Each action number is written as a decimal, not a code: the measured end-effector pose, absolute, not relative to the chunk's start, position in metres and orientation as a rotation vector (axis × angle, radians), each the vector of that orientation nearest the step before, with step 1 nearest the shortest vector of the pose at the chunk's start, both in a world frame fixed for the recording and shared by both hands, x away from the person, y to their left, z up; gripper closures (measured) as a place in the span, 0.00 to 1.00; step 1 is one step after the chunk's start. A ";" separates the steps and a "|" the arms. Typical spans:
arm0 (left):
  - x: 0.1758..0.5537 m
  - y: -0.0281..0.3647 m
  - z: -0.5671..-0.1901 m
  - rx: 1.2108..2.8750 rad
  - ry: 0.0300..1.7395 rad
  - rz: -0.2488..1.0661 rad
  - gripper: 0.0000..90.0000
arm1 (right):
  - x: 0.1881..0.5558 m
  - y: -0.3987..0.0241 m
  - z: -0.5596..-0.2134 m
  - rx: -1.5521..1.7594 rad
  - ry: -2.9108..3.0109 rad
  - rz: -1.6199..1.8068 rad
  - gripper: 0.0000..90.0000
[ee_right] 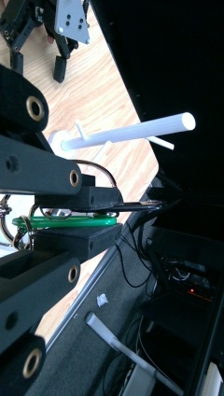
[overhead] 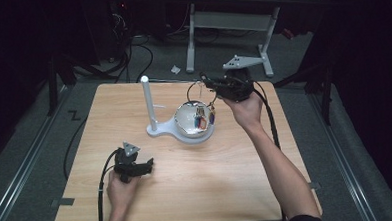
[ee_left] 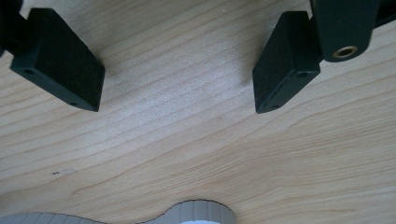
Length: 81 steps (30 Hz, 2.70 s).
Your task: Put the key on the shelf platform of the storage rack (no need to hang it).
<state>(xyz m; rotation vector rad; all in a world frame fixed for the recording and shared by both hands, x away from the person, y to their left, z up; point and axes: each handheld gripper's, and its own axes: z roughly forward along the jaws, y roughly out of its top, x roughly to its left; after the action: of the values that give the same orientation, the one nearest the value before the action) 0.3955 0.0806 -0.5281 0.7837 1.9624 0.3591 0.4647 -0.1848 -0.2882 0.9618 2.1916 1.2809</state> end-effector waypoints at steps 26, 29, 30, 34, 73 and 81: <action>0.395 0.080 -0.528 0.772 1.972 0.358 0.19 | 0.487 -0.152 -0.337 0.984 2.282 1.205 0.91; 0.395 0.080 -0.528 0.772 1.972 0.358 0.19 | 0.488 -0.154 -0.343 0.994 2.287 1.206 0.91; 0.395 0.080 -0.528 0.772 1.972 0.357 0.19 | 0.488 -0.154 -0.344 1.000 2.288 1.205 0.91; 0.395 0.080 -0.528 0.771 1.972 0.357 0.19 | 0.489 -0.155 -0.351 1.001 2.306 1.198 0.91; 0.396 0.081 -0.528 0.787 1.957 0.364 0.19 | 0.490 -0.162 -0.400 1.091 2.398 1.149 0.91; 0.395 0.081 -0.528 0.783 1.962 0.358 0.19 | 0.491 -0.164 -0.404 1.110 2.392 1.126 0.91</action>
<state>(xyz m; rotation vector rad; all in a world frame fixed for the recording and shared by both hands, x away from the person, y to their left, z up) 0.3954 0.0806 -0.5280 0.7828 1.9621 0.3576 0.4913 -0.1642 -0.4039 1.1097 2.3921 1.1264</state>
